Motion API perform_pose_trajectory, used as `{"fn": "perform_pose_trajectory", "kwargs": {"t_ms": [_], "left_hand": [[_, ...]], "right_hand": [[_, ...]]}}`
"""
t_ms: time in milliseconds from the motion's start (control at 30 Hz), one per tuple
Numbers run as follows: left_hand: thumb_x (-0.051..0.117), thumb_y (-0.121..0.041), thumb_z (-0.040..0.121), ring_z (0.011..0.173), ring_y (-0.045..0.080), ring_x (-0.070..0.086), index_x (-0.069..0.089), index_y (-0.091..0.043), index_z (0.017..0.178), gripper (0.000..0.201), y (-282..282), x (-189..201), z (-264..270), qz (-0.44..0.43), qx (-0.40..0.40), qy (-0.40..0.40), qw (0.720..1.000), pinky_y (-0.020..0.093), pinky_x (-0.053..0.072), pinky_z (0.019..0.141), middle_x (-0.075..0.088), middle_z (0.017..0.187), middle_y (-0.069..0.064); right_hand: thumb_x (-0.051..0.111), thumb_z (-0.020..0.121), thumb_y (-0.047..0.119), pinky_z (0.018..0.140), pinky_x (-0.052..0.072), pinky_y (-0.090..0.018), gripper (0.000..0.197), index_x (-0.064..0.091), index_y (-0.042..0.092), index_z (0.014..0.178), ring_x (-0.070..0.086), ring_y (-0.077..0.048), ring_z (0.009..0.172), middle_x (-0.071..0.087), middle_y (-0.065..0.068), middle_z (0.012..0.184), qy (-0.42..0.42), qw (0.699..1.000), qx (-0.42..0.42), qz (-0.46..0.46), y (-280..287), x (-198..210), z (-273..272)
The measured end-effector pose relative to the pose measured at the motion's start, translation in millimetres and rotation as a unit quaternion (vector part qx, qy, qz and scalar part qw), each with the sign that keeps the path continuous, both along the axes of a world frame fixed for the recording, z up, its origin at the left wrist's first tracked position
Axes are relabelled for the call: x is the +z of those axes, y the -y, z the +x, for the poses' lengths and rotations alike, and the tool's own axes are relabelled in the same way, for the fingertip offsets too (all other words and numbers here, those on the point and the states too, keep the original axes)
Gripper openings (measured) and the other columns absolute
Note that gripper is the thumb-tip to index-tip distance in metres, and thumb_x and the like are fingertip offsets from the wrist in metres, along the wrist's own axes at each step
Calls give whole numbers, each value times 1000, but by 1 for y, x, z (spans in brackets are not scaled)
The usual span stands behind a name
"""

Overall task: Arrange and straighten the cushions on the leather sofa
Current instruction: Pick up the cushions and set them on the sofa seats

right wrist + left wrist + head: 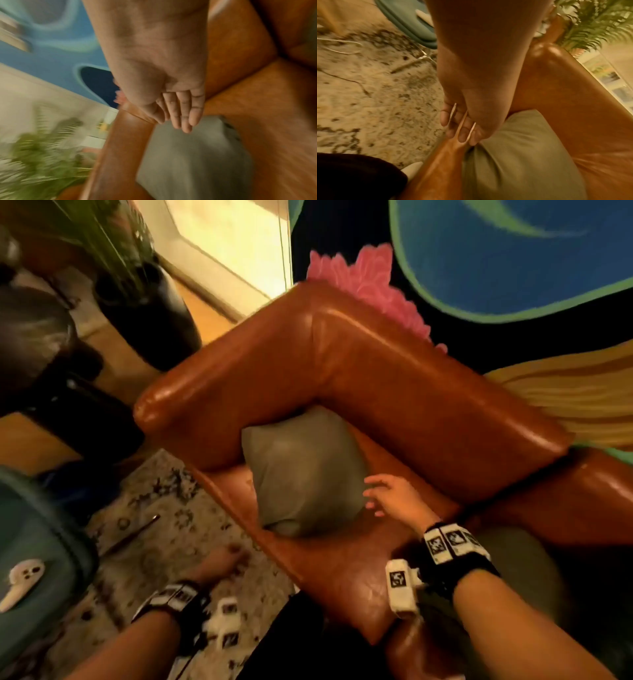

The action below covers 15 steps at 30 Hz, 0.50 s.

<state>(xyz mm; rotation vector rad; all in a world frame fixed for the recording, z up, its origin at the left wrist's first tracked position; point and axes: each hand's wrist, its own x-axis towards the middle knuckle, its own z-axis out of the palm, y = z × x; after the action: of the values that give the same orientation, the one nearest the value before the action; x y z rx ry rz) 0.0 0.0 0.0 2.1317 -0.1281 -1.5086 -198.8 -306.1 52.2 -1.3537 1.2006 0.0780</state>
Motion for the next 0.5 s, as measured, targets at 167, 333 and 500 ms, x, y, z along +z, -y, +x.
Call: {"fn": "perform_pose_trajectory", "kwargs": {"t_ms": [167,333,500], "left_hand": [[59,-35,98,97,23,63,60,-16,124,32,77,-40,18,-35,83,-87,992,34,57,74,66,122,13],[79,-54,74,115,18,61,53,-26,135,73,93,-95,3,-38,231,-85,968,41,50,97,64,130,-6],[68,-42,89,99,18,68,57,-16,131,50,99,-93,3,-56,338,-161,926,25,53,64,69,124,5]], "right_hand": [[49,100,3,52,50,-28,19,54,15,86,54,-15,73,56,-4,85,-126,968,-134,168,1,-104,9],[81,81,26,95,53,-43,33,70,16,110,68,-23,102,75,-5,106,-54,946,-210,242,2,-195,6],[84,78,43,105,44,-39,60,57,29,130,62,-18,119,67,6,127,-12,955,-183,234,-4,-159,23]]}}
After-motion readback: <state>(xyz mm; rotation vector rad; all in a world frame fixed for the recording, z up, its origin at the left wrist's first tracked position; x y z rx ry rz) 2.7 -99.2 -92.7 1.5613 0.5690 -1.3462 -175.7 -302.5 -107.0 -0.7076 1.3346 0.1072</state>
